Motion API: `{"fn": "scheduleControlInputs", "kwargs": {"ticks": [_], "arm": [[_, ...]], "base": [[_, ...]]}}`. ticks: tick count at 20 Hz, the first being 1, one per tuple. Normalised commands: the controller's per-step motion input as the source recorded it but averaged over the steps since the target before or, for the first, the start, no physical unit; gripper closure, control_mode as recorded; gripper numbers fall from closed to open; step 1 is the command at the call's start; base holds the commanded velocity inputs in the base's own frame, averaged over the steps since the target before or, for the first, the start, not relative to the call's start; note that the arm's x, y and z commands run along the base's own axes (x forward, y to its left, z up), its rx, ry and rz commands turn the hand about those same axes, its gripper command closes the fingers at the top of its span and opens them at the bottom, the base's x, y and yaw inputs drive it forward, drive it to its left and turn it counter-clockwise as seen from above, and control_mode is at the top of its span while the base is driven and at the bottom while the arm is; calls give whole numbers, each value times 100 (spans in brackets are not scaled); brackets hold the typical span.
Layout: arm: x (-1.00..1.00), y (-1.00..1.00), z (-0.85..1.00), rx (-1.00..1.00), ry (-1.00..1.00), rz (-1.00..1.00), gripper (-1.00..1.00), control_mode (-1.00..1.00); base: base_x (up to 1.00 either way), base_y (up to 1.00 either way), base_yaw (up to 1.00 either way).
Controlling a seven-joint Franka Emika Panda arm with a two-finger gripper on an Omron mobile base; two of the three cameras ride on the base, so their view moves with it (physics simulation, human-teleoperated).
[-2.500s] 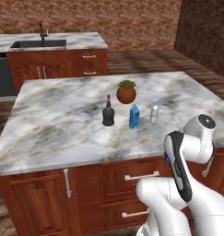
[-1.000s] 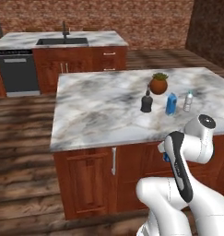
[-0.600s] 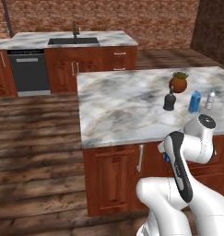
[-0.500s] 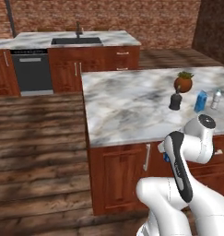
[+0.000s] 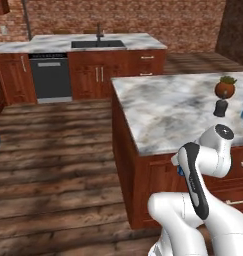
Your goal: Move the drinks to the dining counter.
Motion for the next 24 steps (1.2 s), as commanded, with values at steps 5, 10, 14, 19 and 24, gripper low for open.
{"fn": "scheduleControlInputs", "kwargs": {"ticks": [5, 10, 14, 19, 24], "arm": [[0, 0, 0, 0, 0, 0, 100, 100], [0, 0, 0, 0, 0, 0, 100, 100], [0, 0, 0, 0, 0, 0, 100, 100], [0, 0, 0, 0, 0, 0, 100, 100], [0, 0, 0, 0, 0, 0, 100, 100]], "base": [[0, 73, 0], [0, 73, 0], [0, 74, 0], [0, 75, 0], [0, 74, 0]]}}
